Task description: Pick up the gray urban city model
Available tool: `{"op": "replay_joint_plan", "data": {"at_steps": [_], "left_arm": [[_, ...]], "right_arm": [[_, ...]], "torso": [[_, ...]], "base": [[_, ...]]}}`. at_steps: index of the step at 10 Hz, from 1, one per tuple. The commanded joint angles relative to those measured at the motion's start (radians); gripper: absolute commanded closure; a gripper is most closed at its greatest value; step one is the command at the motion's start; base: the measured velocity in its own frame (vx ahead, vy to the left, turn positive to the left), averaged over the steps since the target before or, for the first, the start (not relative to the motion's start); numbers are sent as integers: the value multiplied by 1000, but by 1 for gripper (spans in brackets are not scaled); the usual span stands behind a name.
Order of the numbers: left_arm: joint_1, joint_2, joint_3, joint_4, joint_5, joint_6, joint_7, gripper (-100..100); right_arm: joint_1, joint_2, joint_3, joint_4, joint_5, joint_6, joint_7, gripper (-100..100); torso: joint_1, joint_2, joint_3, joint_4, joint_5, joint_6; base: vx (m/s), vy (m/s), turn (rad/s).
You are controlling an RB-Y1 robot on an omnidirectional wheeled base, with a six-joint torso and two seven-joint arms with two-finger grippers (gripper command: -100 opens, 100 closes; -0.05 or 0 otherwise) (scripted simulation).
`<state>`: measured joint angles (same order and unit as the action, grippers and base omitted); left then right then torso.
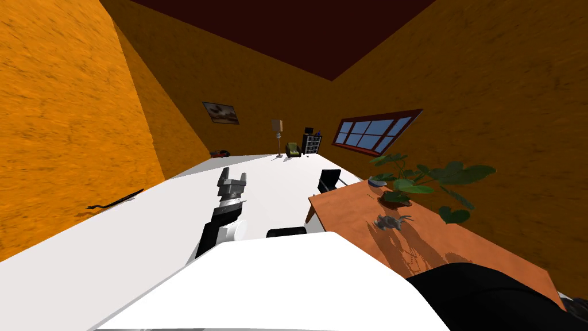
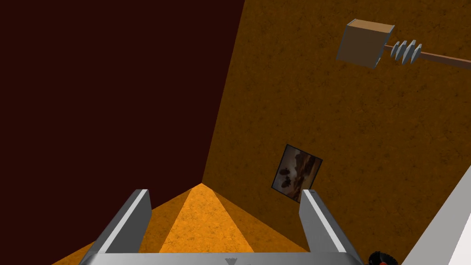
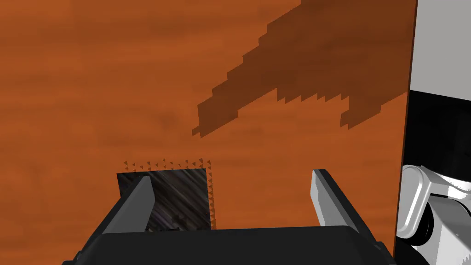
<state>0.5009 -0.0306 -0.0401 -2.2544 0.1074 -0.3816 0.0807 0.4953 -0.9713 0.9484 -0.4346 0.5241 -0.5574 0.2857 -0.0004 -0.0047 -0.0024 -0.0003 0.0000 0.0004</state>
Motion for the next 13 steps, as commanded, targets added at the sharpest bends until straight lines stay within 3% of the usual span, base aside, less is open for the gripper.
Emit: {"op": "replay_joint_plan", "data": {"at_steps": [1, 4, 6, 7, 8, 9, 10, 11, 13], "left_arm": [[0, 0, 0, 0, 0, 0, 0, 0], [0, 0, 0, 0, 0, 0, 0, 0], [0, 0, 0, 0, 0, 0, 0, 0], [0, 0, 0, 0, 0, 0, 0, 0], [0, 0, 0, 0, 0, 0, 0, 0], [0, 0, 0, 0, 0, 0, 0, 0], [0, 0, 0, 0, 0, 0, 0, 0], [0, 0, 0, 0, 0, 0, 0, 0], [0, 0, 0, 0, 0, 0, 0, 0]], "right_arm": [[-31, 15, 3, 50, 10, -19, 3, -100], [-59, 29, 11, 78, 24, -22, -3, -100], [-54, 24, 10, 70, 23, -24, 0, -100], [-53, 22, 11, 62, 24, -18, -6, 0], [-57, 22, 47, 51, -16, -8, -19, -100], [-61, 22, 79, 39, -48, 3, -33, -100], [-61, 22, 83, 39, -55, 3, -33, -100], [-66, 22, 119, 27, -95, 14, -47, -100], [-66, 22, 119, 27, -95, 14, -47, -100]], "torso": [[0, 0, 0, 0, 0, 0], [1, 3, 2, 0, 0, 1], [1, 3, 2, 0, 0, 2], [2, 5, 2, 1, 0, 2], [3, 5, 3, 1, 1, 2], [3, 8, 4, 1, 1, 2], [3, 11, 6, 2, 1, 1], [3, 11, 6, 2, 1, 2], [3, 11, 6, 2, 1, 2]], "base": [[82, -61, 146], [32, -32, 57], [23, -21, 22], [0, 0, 0], [-56, -7, 141], [-104, -6, 290], [-86, -10, 104], [-106, -10, 135], [-46, -3, 34]]}}
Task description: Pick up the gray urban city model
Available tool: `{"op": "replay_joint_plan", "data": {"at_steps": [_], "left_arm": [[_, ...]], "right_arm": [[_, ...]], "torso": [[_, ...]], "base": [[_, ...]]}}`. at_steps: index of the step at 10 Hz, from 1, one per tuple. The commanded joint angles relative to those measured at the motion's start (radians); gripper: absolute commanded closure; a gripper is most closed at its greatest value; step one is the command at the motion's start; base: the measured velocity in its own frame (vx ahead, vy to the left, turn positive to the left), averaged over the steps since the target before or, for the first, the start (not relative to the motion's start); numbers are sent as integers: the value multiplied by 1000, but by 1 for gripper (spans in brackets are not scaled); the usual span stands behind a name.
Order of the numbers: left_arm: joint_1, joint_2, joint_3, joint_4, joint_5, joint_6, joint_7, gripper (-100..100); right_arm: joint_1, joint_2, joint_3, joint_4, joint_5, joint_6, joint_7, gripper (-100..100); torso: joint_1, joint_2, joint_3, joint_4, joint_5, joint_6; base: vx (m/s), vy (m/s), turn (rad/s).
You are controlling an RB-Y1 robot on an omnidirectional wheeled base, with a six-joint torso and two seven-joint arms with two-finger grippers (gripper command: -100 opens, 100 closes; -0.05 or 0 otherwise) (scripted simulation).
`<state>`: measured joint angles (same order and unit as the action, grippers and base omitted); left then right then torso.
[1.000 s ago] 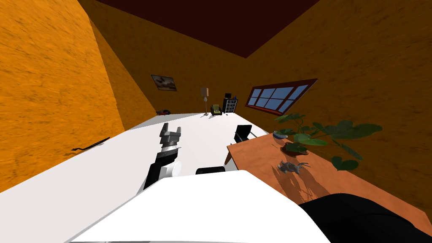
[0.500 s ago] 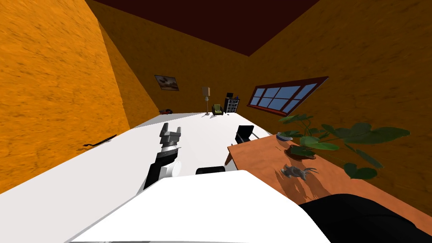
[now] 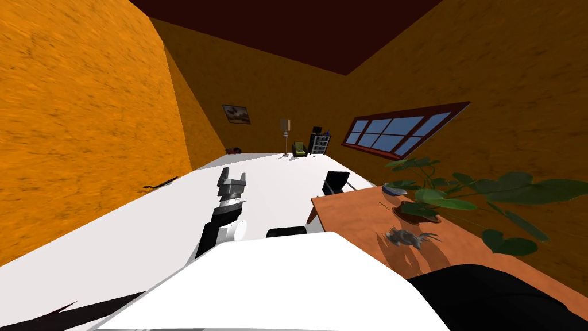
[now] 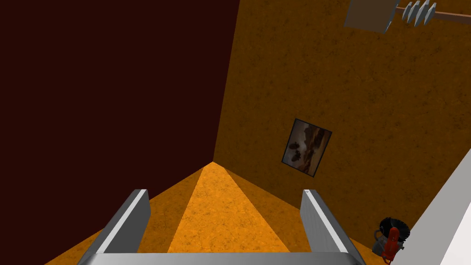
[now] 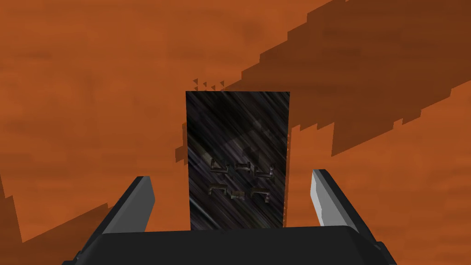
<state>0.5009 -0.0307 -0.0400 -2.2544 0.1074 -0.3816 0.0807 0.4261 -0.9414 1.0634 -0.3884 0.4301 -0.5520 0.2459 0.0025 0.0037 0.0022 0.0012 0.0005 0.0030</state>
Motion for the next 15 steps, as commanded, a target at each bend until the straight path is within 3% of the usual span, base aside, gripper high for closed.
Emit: {"op": "replay_joint_plan", "data": {"at_steps": [1, 2, 3, 5, 6, 8, 9, 10, 11, 12, 15], "left_arm": [[0, 0, 0, 0, 0, 0, 0, 0], [0, 0, 0, 0, 0, 0, 0, 0], [0, 0, 0, 0, 0, 0, 0, 0], [0, 0, 0, 0, 0, 0, 0, 0], [0, 0, 0, 0, 0, 0, 0, 0], [0, 0, 0, 0, 0, 0, 0, 0], [0, 0, 0, 0, 0, 0, 0, 0], [0, 0, 0, 0, 0, 0, 0, 0], [0, 0, 0, 0, 0, 0, 0, 0], [0, 0, 0, 0, 0, 0, 0, 0], [0, 0, 0, 0, 0, 0, 0, 0]], "right_arm": [[-1, -7, 39, -31, -40, 19, -21, -100], [-5, -7, 70, -43, -73, 29, -34, -100], [-5, -7, 75, -43, -80, 29, -34, -100], [-14, -7, 142, -67, -149, 50, -62, -100], [-14, -7, 147, -67, -159, 50, -62, -100], [-22, -7, 213, -91, -228, 72, -89, -100], [-22, -7, 218, -91, -238, 72, -89, -100], [-27, -6, 254, -103, -277, 82, -103, -100], [-25, -5, 235, -95, -256, 76, -95, -100], [-25, -4, 239, -95, -260, 77, -97, 100], [-24, -5, 239, -96, -259, 75, -97, 100]], "torso": [[0, 0, 0, 0, 0, 0], [0, 0, 0, 0, 0, -1], [0, 3, 1, 0, 0, -1], [0, 4, 2, 1, 0, -1], [0, 4, 2, 1, 0, -1], [1, 2, 1, 0, 0, 0], [0, 3, 2, 1, 0, -1], [-1, 3, 2, 1, 0, 0], [0, 4, 2, 1, 0, 0], [-1, 1, 1, 0, 0, 0], [-5, 0, 0, 0, -3, 1]], "base": [[-34, 0, 141], [-101, -2, 243], [-88, -5, 105], [-107, 3, 221], [-76, 9, 72], [-85, 10, 204], [-79, -1, 81], [-97, 5, 124], [-49, 0, 31], [-8, 0, -8], [0, 0, 0]]}}
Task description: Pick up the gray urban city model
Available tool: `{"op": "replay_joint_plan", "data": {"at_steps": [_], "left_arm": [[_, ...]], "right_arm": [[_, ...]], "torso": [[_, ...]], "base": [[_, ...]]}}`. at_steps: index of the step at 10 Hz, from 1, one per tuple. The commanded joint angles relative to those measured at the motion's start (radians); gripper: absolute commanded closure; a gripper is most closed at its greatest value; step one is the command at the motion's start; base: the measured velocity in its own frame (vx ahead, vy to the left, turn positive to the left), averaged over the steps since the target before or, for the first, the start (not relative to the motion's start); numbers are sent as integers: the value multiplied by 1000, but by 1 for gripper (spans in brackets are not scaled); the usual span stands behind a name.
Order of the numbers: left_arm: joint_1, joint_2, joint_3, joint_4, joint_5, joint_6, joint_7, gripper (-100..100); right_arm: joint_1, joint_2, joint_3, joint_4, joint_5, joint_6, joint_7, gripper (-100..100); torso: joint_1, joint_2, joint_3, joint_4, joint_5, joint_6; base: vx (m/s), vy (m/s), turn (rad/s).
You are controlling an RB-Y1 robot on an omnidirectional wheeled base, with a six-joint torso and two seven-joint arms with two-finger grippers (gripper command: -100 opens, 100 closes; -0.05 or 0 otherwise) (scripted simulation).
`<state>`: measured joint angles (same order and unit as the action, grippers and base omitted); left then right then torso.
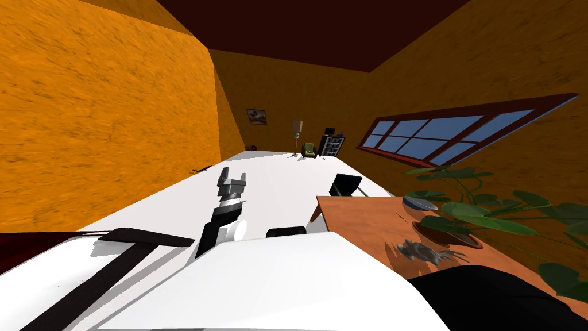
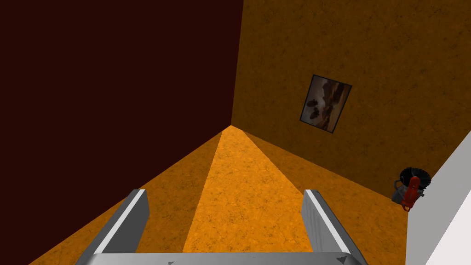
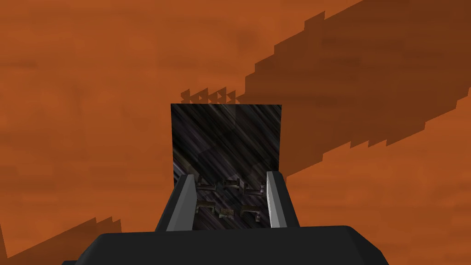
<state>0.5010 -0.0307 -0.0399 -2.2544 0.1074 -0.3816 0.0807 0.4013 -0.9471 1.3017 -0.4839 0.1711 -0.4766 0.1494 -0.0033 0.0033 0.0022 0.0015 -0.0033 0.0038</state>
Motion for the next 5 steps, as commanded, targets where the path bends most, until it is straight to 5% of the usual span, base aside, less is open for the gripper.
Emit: {"op": "replay_joint_plan", "data": {"at_steps": [1, 2, 3, 5], "left_arm": [[0, 0, 0, 0, 0, 0, 0, 0], [0, 0, 0, 0, 0, 0, 0, 0], [0, 0, 0, 0, 0, 0, 0, 0], [0, 0, 0, 0, 0, 0, 0, 0]], "right_arm": [[0, 0, 0, 0, 0, 0, 0, 100], [0, 0, 0, 0, 0, 0, 0, 0], [7, -1, -50, 16, 50, -14, 21, 100], [11, -1, -92, 28, 99, -25, 35, 100]], "torso": [[0, 0, 0, 0, 0, 0], [0, 0, 0, 0, 0, 0], [-1, 0, 0, 0, 0, 0], [-1, -7, -4, -2, 0, 0]], "base": [[0, 0, 0], [0, 0, 0], [107, -22, -325], [108, 6, -162]]}}
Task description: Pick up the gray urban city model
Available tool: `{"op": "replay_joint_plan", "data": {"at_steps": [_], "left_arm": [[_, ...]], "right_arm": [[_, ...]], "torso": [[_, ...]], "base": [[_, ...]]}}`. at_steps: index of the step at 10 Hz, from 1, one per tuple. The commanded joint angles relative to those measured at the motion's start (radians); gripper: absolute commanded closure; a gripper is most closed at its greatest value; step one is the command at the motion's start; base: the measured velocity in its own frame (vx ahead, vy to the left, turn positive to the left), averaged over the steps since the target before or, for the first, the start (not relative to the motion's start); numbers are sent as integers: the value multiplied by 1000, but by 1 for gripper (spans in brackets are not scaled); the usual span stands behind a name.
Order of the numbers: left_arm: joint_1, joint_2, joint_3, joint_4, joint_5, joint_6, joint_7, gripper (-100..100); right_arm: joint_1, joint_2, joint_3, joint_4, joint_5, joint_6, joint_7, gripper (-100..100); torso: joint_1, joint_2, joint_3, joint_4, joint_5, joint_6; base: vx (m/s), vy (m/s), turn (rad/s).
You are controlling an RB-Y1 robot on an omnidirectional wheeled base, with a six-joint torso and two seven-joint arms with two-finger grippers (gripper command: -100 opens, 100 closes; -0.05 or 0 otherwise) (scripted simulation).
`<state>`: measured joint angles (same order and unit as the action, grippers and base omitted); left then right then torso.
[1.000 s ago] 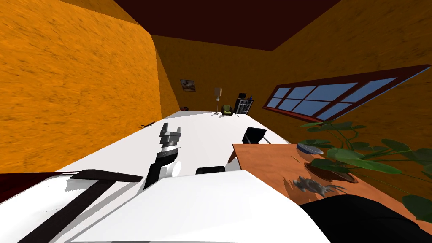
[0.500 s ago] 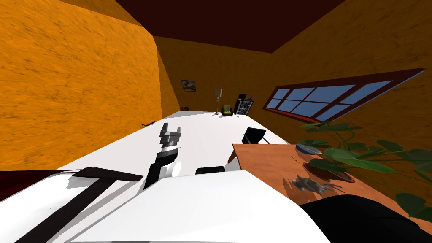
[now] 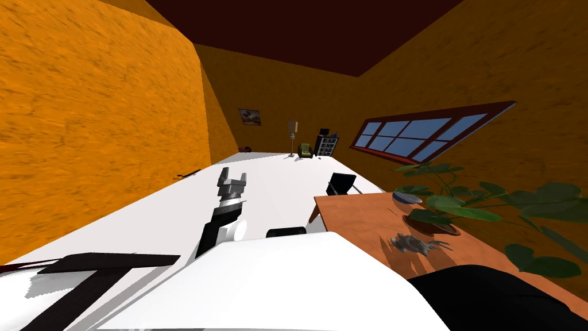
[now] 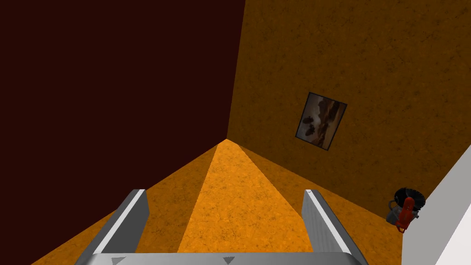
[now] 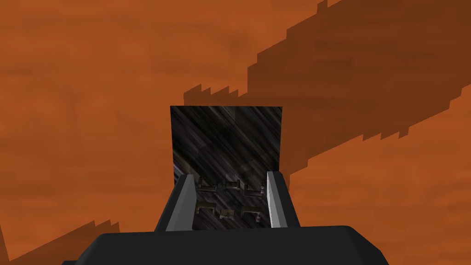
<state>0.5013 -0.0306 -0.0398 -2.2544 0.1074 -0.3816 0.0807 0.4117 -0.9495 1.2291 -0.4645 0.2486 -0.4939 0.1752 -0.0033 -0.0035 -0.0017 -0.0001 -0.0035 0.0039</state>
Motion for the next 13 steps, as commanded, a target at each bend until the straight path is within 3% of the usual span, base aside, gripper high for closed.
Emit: {"op": "replay_joint_plan", "data": {"at_steps": [1, 2, 4, 5, 7, 8, 10, 12, 13], "left_arm": [[0, 0, 0, 0, 0, 0, 0, 0], [0, 0, 0, 0, 0, 0, 0, 0], [0, 0, 0, 0, 0, 0, 0, 0], [0, 0, 0, 0, 0, 0, 0, 0], [0, 0, 0, 0, 0, 0, 0, 0], [0, 0, 0, 0, 0, 0, 0, 0], [0, 0, 0, 0, 0, 0, 0, 0], [0, 0, 0, 0, 0, 0, 0, 0], [0, 0, 0, 0, 0, 0, 0, 0]], "right_arm": [[5, 1, -50, 21, 50, -18, 23, 100], [5, 1, -55, 21, 62, -18, 23, 100], [14, 1, -121, 45, 130, -39, 50, 100], [14, 1, -126, 45, 141, -39, 50, 100], [22, 0, -193, 69, 209, -61, 78, 100], [22, 0, -198, 69, 220, -61, 78, 100], [31, 0, -266, 93, 288, -82, 105, 100], [29, 2, -261, 94, 289, -80, 102, 100], [28, 2, -263, 96, 291, -82, 103, 0]], "torso": [[0, 0, 0, 0, 0, 0], [-1, -1, -1, 0, 0, 0], [-2, 1, 0, 0, 0, -1], [-1, 0, 0, 0, 0, 0], [-1, 1, 1, 0, 0, 0], [-1, 1, 0, 0, 0, 1], [-1, 1, 1, 0, 0, -1], [-1, 0, 0, 0, 0, -1], [-2, 3, 1, 1, 0, -2]], "base": [[119, -8, -237], [86, -10, -82], [95, -5, -179], [84, 13, -120], [89, 2, -209], [85, 10, -98], [93, 5, -182], [68, 1, -56], [8, 0, 4]]}}
